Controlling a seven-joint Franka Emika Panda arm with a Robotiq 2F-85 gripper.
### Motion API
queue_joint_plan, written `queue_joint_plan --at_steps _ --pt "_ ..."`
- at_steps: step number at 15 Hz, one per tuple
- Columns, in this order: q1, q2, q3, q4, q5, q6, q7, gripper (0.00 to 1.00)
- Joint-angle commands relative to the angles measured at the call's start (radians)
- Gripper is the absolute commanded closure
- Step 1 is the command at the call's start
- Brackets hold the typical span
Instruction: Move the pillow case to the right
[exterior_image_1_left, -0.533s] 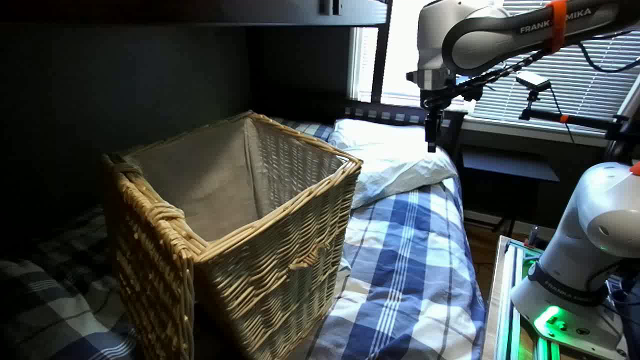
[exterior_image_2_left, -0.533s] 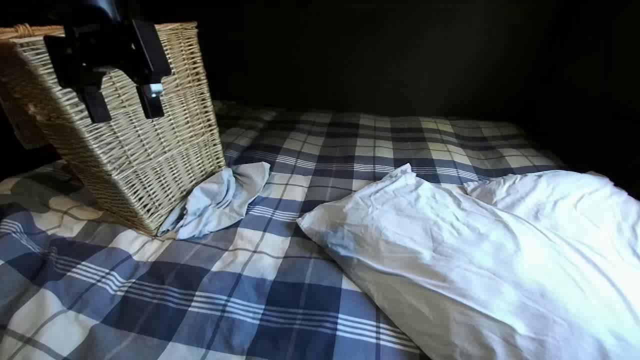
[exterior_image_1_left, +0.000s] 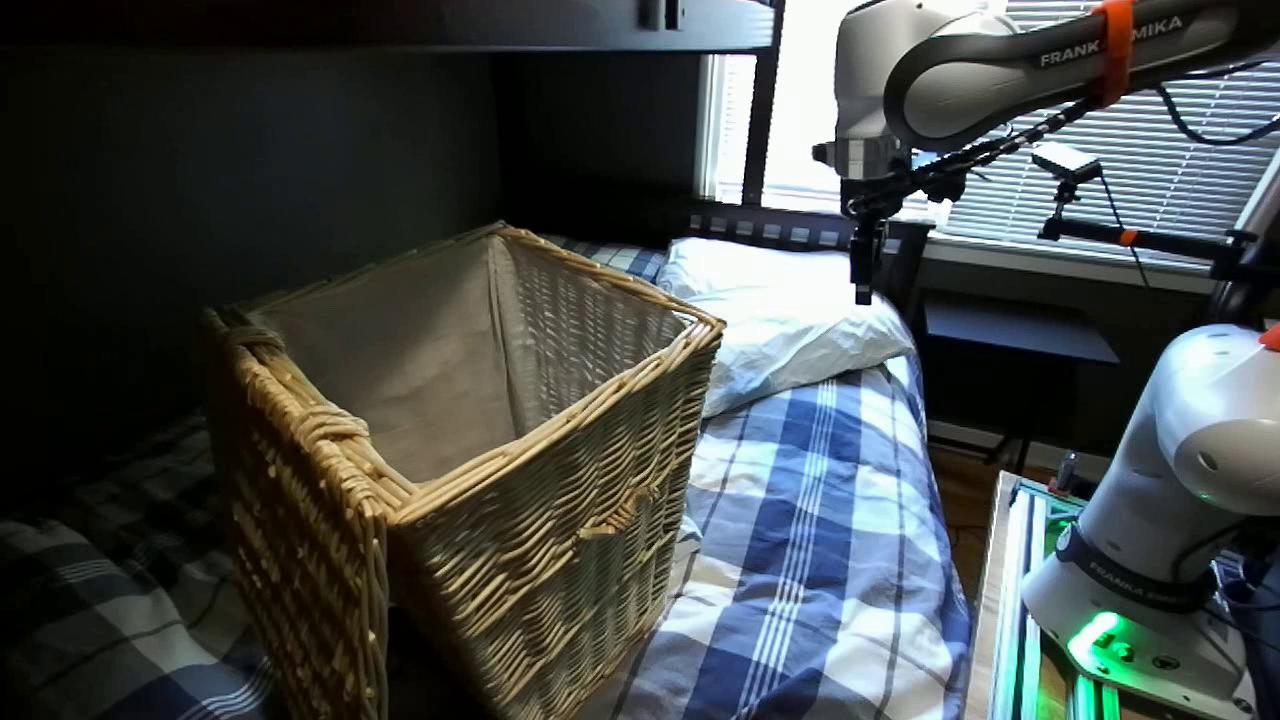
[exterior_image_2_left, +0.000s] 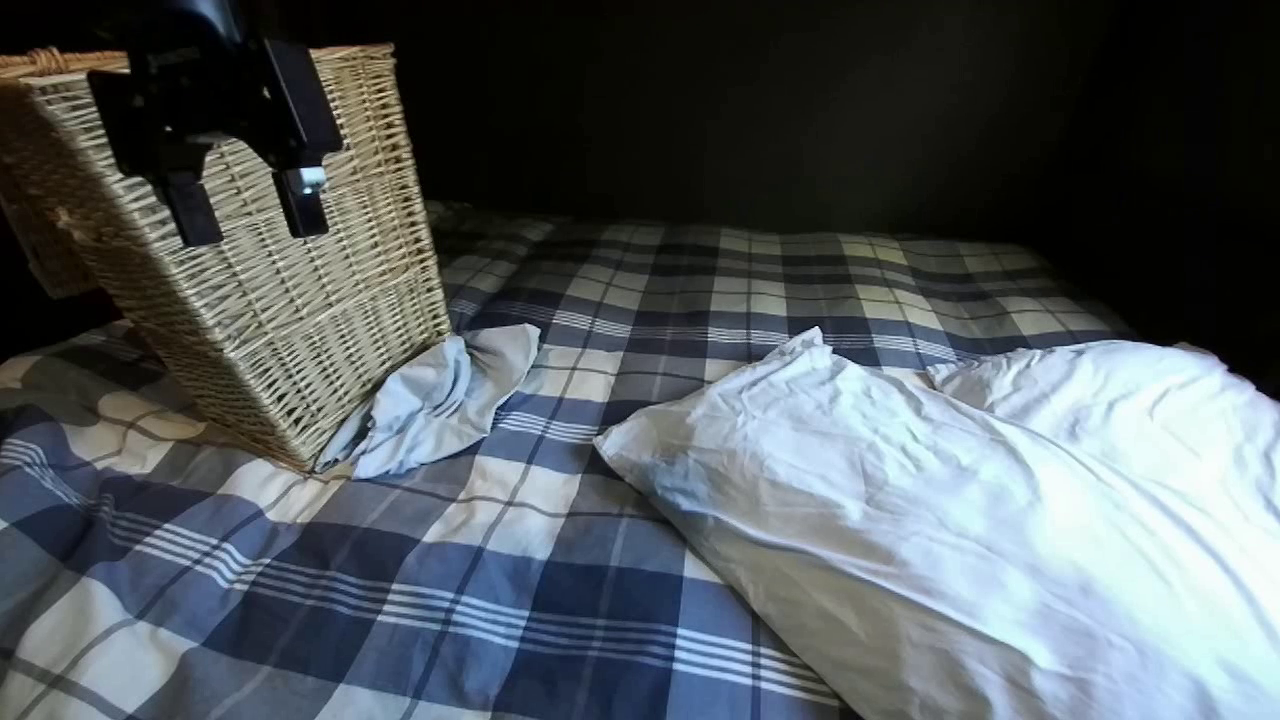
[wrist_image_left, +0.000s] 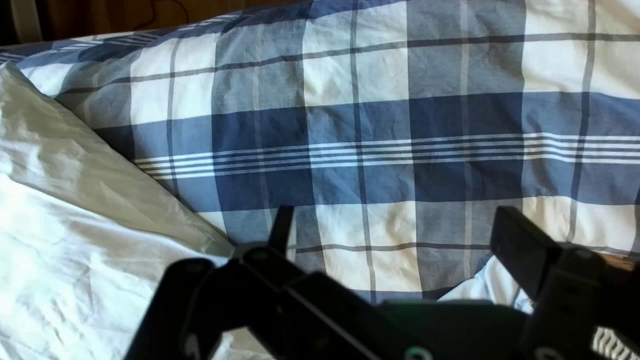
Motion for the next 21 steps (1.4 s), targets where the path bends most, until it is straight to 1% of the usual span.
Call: queue_joint_plan --at_steps 1,8,9,11,12,13,16,18,19,20,21 --pt "0.015 0.001 -0.012 0.002 -0.005 -0.004 0.005 0.00" --pt "0.015 0.001 -0.012 0.002 -0.005 -0.004 0.005 0.00" --pt "0.022 0.031 -0.006 0.010 0.019 -0.038 0.018 0.00" --pt "0.027 0.059 0.015 -0.003 0.037 -0.065 0.080 0.00" --pt "0.035 0.078 0.024 -0.006 0.054 -0.095 0.103 0.00" --pt "0.046 0.095 0.031 -0.016 0.082 -0.102 0.124 0.00" --pt "0.058 0.174 0.046 -0.026 0.199 -0.080 0.252 0.00" --pt "0.054 0.238 0.049 -0.032 0.264 -0.032 0.328 0.00" --pt "0.053 0.272 0.041 -0.030 0.309 0.000 0.344 0.00" --pt "0.051 0.298 0.038 -0.038 0.337 0.067 0.355 0.00" --pt "0.055 0.239 0.046 -0.035 0.279 -0.004 0.315 0.00"
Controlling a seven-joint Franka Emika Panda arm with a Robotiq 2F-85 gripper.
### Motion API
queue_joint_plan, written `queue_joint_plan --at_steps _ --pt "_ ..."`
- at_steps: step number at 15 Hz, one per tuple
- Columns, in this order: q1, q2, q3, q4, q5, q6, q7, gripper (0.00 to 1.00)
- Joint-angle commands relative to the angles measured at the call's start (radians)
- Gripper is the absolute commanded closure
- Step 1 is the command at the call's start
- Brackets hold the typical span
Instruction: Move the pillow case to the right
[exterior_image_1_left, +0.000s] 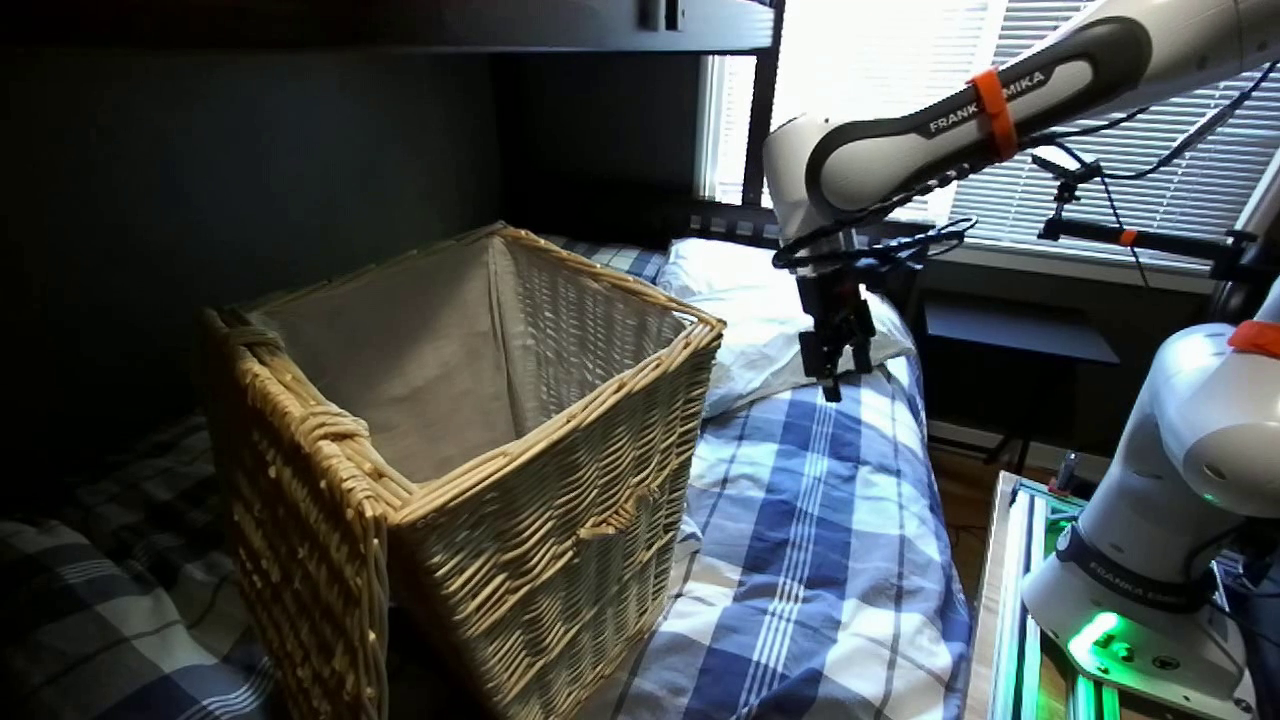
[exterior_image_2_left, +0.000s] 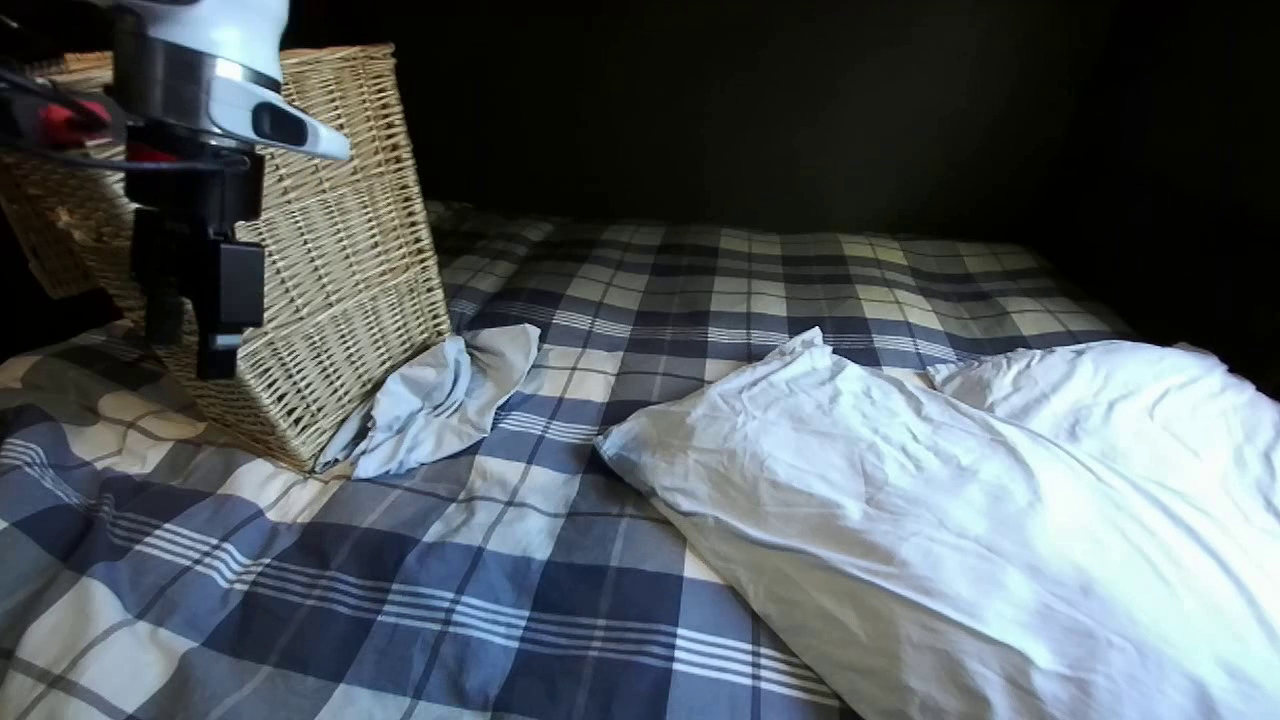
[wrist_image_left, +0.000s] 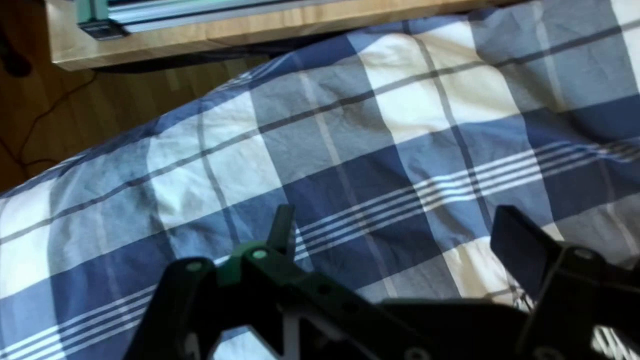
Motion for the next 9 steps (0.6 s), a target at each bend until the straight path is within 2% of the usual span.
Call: queue_joint_plan --at_steps 1,4,9 --pt "0.000 0.028 -0.003 0.002 0.017 0.031 0.010 0.00" --pt "-0.001 0.068 -0.008 0.004 0.033 0.055 0.020 0.00" --pt "-0.002 0.065 -0.008 0.007 0.035 0.055 0.024 0.00"
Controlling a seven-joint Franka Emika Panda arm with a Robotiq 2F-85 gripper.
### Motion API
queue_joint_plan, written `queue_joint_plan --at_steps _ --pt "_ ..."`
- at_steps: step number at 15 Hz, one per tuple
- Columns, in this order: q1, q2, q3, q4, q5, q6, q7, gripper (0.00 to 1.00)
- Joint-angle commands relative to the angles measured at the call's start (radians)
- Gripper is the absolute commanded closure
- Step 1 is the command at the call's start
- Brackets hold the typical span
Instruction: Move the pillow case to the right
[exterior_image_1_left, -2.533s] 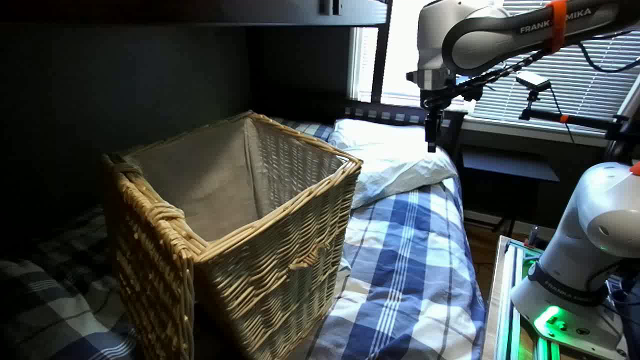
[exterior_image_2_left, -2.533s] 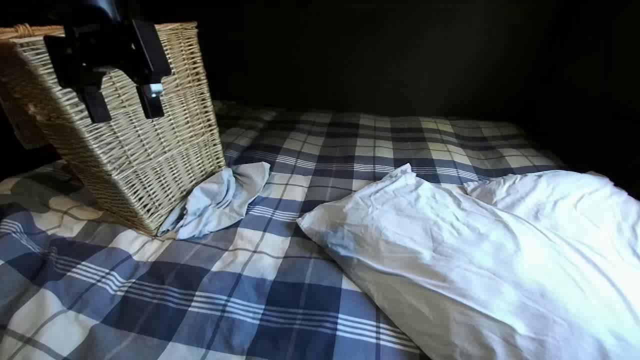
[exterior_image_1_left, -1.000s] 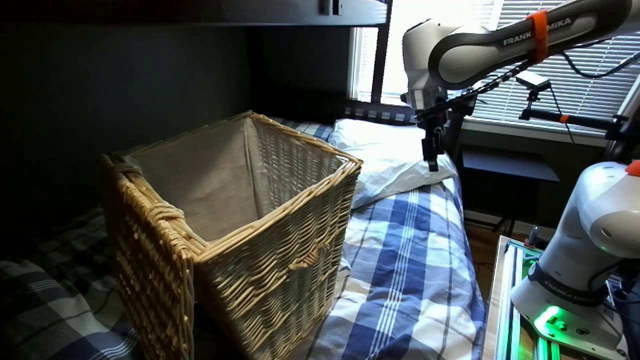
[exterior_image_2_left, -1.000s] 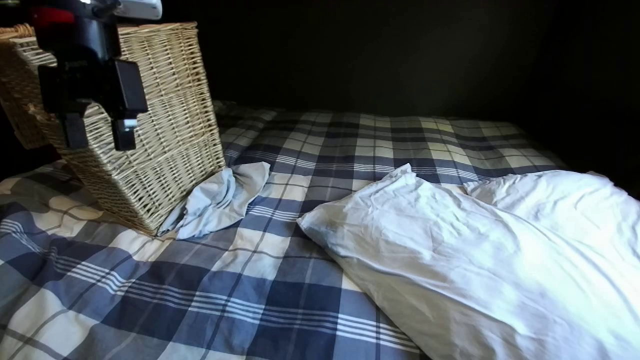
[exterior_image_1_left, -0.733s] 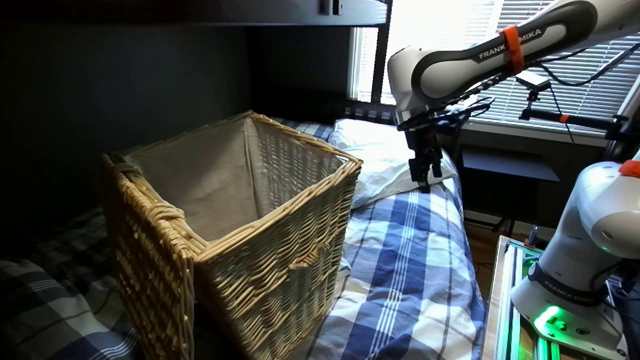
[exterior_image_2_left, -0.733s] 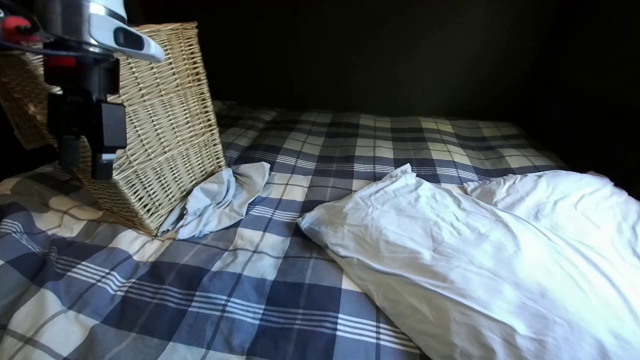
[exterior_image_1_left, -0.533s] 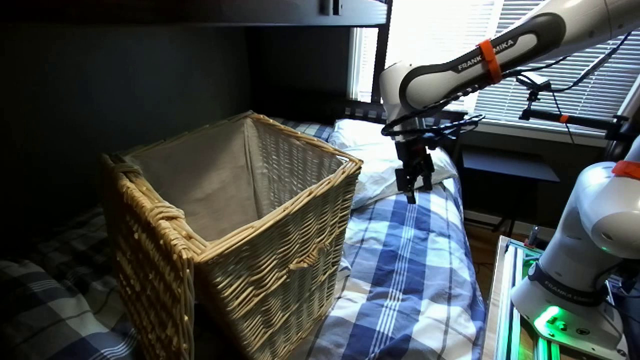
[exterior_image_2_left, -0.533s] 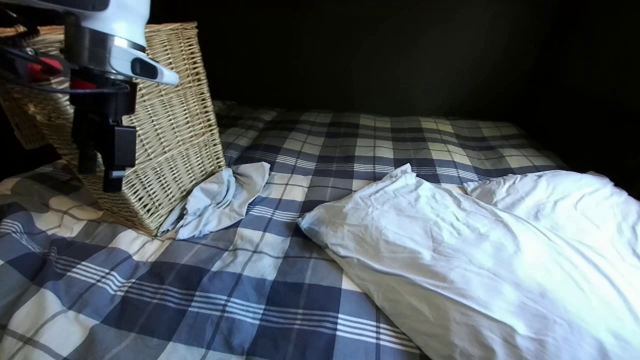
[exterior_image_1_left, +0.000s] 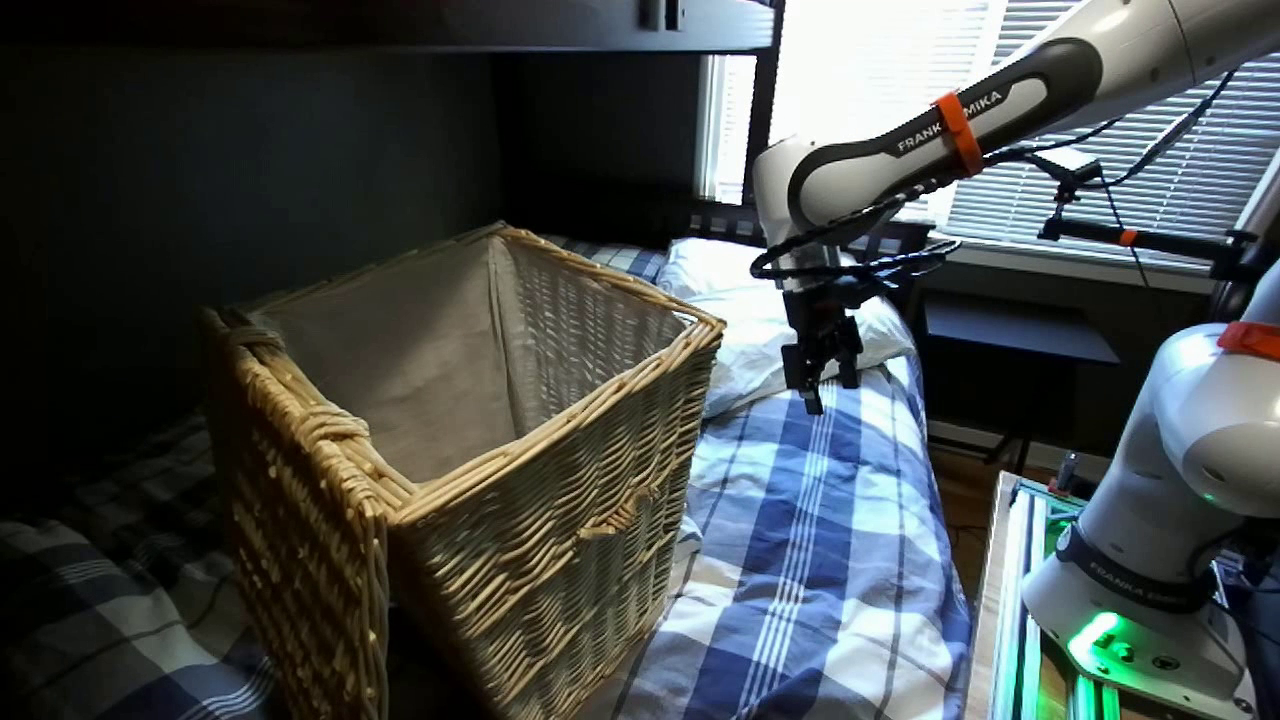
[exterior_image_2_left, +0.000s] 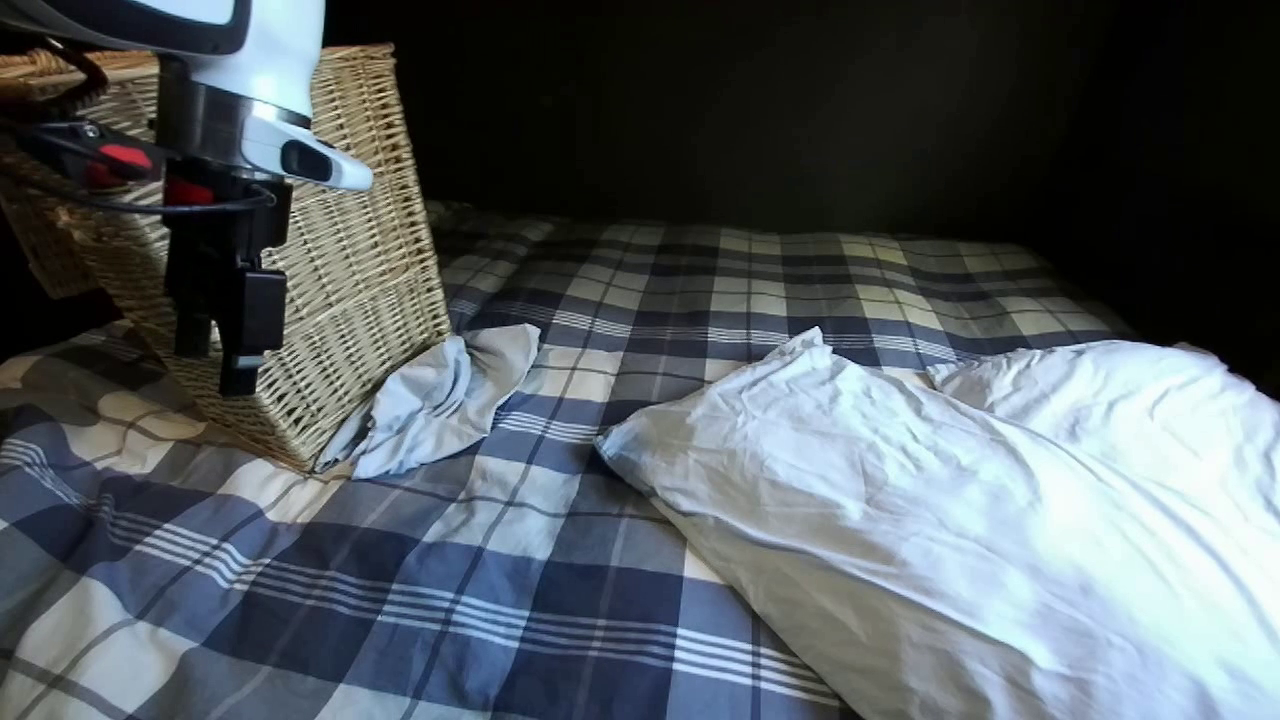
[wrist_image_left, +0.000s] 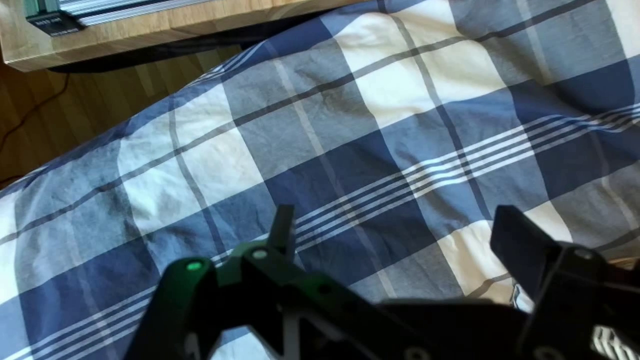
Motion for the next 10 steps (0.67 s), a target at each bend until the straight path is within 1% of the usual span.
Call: queue_joint_plan --at_steps 1,2,5,7,8,10 --pt "0.011 0.019 0.006 0.006 0.020 0.024 -0.002 0.00" --pt "0.019 0.033 0.011 0.008 0.033 0.051 -0.011 0.00" --pt "0.050 0.098 0.029 0.020 0.145 0.173 -0.011 0.00" --pt "0.071 0.141 0.049 0.017 0.196 0.301 -0.013 0.00" --pt "0.077 0.169 0.055 0.018 0.216 0.384 -0.013 0.00" --pt "0.083 0.219 0.058 0.024 0.260 0.502 -0.025 0.00"
